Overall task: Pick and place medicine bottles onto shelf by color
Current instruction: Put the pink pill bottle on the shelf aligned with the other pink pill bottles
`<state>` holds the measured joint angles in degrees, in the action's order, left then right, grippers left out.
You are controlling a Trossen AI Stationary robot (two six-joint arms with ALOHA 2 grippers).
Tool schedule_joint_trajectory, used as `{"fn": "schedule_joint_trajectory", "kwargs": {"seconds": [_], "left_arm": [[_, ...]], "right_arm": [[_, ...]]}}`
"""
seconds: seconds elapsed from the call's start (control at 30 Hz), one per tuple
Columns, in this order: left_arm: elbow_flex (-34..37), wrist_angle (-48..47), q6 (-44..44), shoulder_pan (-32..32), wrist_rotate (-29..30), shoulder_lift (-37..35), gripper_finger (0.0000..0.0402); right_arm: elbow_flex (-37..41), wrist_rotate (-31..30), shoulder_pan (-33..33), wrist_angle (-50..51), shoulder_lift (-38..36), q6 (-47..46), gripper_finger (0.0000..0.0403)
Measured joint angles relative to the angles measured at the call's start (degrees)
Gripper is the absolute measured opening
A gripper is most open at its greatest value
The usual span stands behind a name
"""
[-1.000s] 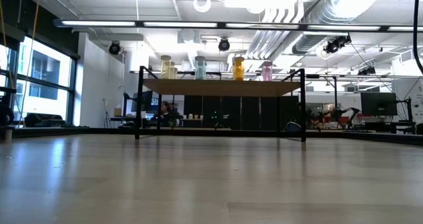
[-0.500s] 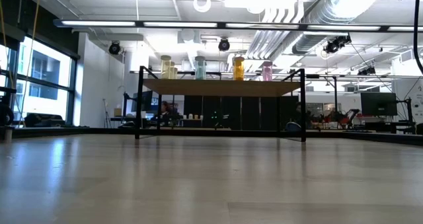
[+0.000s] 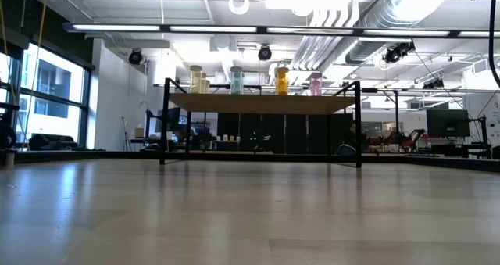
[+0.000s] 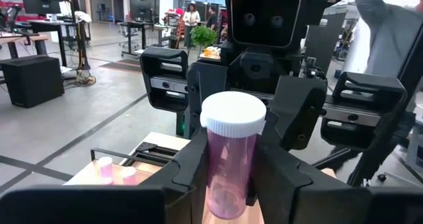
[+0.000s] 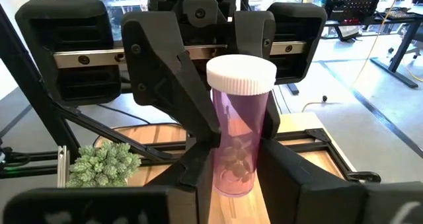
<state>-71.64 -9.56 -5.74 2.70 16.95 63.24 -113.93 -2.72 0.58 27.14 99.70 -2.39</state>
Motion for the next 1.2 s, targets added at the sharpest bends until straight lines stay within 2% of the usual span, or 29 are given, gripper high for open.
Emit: {"fn": "schedule_joint_trajectory", "kwargs": {"seconds": [0.2,0.4,0.63,0.73,0.9,1.0,1.2], "left_arm": [[0.0,-0.3,0.4,0.0,1.9,0.0,0.0091],[0.1,-0.2,4.0,0.0,7.0,0.0,0.0091],[0.1,-3.8,7.0,0.0,12.9,0.0,0.009],[0.0,-7.6,6.9,0.0,15.9,0.5,0.009],[0.0,-11.8,4.7,0.1,18.4,2.0,0.009],[0.0,-11.8,3.5,0.4,18.4,3.7,0.009],[0.0,-11.2,2.8,1.1,18.3,7.7,0.009]], "right_arm": [[0.0,0.2,-0.6,1.4,0.0,0.5,0.0136],[0.0,-0.5,-2.5,10.8,-0.5,0.5,0.017],[0.0,-5.3,-7.4,21.2,-1.9,5.4,0.0174],[0.0,-7.5,-9.6,21.2,-3.0,9.5,0.0174],[0.0,-7.5,-12.9,20.5,-5.7,14.6,0.0174],[0.0,-3.0,-14.4,20.6,-7.3,15.8,0.0174],[0.0,12.7,-16.4,19.9,-7.8,18.2,0.0174]]}}
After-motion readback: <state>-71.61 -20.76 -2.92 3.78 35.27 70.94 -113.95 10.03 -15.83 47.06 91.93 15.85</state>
